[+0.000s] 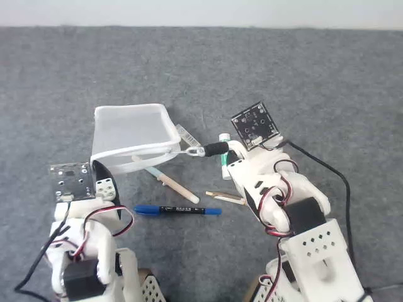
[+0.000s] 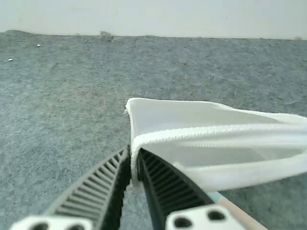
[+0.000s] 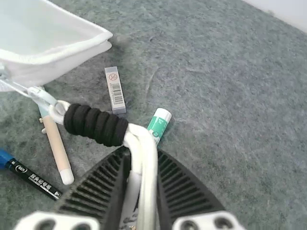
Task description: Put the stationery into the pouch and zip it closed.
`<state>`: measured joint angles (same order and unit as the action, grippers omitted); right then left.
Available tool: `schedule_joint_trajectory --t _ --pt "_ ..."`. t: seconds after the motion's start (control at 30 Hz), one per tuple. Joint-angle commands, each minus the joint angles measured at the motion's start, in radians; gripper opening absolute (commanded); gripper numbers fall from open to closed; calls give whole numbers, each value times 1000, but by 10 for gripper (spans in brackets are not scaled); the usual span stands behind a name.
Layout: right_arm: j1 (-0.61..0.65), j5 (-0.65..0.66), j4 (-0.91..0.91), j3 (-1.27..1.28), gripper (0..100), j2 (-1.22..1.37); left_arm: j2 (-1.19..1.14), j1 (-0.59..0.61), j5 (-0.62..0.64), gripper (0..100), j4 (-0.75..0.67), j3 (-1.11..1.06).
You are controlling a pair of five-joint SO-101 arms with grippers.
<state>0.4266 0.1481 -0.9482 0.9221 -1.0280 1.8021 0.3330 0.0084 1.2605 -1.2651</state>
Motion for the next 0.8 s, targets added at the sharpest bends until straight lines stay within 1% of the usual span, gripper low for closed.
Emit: schedule_joint_trajectory --t 0.0,0.1,0.23,0.3,0.37,0.47,0.57,0.67,0.77 --pt "-1 -5 -21 -41 7 -61 18 26 14 13 -26 7" --pt "-2 -5 -45 -37 7 -120 18 26 17 58 -26 2" --pt "-1 15 -90 -32 7 -216 18 26 37 182 -72 -53" --pt "16 17 -85 -9 7 -259 18 26 75 229 -98 -82" --pt "50 31 -84 15 7 -295 18 26 83 249 -117 -97" --pt "87 58 -87 38 7 -349 18 26 83 250 -117 -101" --pt "87 57 -91 43 7 -394 18 26 81 233 -117 -105" --pt "90 60 -90 64 7 -433 18 -3 71 155 -118 -107" --pt "90 58 -90 68 8 -452 18 -55 5 69 -114 -107"
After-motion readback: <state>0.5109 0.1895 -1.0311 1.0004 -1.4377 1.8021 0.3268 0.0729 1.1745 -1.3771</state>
